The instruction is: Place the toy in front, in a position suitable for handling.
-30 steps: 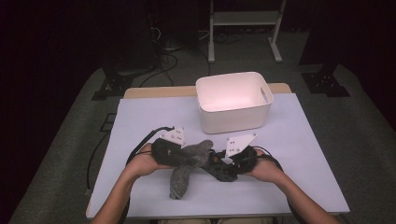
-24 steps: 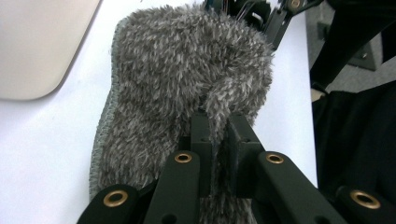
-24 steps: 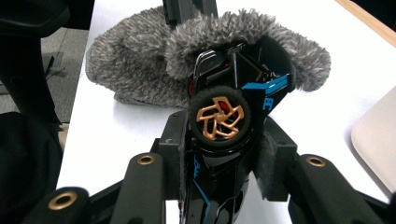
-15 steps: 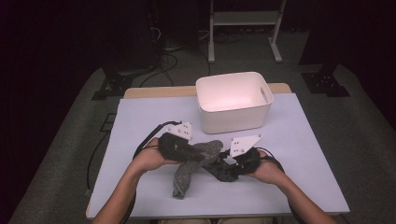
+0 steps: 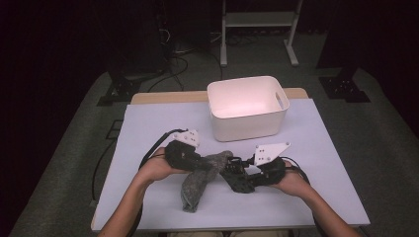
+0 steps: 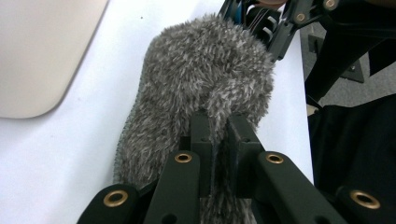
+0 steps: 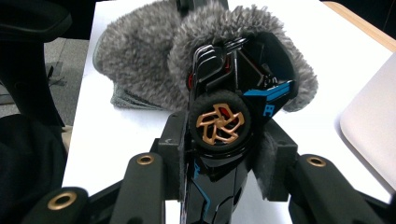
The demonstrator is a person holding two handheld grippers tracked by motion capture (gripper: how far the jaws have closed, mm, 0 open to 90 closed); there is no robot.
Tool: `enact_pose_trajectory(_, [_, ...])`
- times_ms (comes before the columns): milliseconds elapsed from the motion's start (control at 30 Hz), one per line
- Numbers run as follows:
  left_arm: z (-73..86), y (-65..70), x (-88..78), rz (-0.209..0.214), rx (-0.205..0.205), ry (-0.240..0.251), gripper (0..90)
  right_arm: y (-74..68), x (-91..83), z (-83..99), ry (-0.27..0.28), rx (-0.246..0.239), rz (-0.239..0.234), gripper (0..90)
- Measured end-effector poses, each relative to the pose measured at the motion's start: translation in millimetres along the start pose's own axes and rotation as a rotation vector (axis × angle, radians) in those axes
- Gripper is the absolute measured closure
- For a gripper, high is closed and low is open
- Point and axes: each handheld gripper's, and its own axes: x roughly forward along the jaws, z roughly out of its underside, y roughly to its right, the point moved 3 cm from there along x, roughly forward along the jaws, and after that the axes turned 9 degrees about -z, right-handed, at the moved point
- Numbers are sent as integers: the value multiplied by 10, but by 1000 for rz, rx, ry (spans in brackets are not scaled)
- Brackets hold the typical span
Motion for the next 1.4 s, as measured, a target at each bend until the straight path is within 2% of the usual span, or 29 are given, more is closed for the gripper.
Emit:
enact_pose_trajectory(100, [-87,32,51,31,6,27,833,-13,19,-10,-1,-3,6,591])
enact_pose_trajectory(167, [-151,48,50,18,27,21,833,-25,30,-22,-6,-9,10,591])
enact_pose_trajectory(233, [-203,63,27,37,37,34,833,-10,18,-6,3,-1,5,591])
enact_pose_trajectory(333, [-241,75,16,18,59,11,833,-7,9,3,12,2,5,592])
enact_pose_trajectory(433, [-214,39,-27,7,38,21,833,7,-22,33,28,26,4,592])
enact_pose_trajectory(600, [-92,-43,-130,-23,10,8,832,34,-104,94,49,61,4,592])
enact_pose_trajectory(733, [-48,-51,-163,-18,-3,18,832,27,-137,89,22,55,1,590])
enact_pose_trajectory(967, [-198,91,24,29,60,9,832,-9,-41,-23,-49,-7,3,586])
enact_pose_trajectory(1133, [-245,111,78,41,60,7,832,28,-1,10,-91,4,15,550])
enact_pose_trajectory(1233, [-239,94,77,38,61,3,831,45,25,69,-76,25,8,549])
enact_pose_trajectory(1400, [-200,77,58,29,51,-2,830,61,66,108,-61,28,10,551])
